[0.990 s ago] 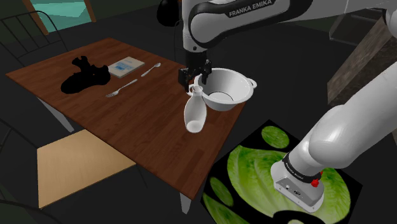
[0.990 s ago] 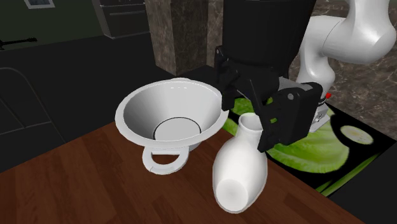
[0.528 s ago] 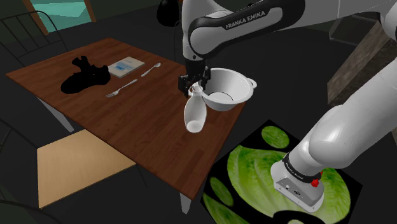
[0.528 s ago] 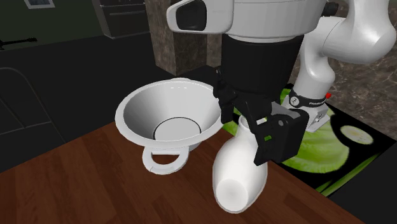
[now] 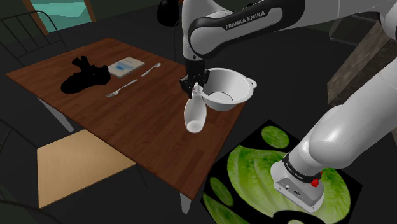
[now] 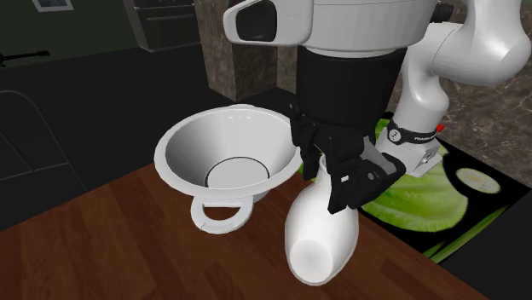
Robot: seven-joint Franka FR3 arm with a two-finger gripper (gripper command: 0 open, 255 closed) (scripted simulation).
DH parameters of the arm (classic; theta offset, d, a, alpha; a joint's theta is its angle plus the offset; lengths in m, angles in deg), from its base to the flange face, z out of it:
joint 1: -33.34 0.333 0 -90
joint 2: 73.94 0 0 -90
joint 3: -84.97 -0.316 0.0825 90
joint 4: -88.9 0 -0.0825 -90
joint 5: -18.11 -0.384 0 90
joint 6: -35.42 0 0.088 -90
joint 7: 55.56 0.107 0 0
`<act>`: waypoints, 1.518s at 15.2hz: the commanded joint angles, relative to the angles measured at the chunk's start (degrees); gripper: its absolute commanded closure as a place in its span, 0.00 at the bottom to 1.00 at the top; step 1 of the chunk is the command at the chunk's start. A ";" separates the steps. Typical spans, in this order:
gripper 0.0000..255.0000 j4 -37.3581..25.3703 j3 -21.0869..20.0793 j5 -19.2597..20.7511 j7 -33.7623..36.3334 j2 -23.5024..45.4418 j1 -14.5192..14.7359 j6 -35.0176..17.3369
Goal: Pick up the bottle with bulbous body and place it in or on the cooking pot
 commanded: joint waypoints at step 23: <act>1.00 -9.19 0.44 -0.57 -0.34 -3.11 -0.17 12.24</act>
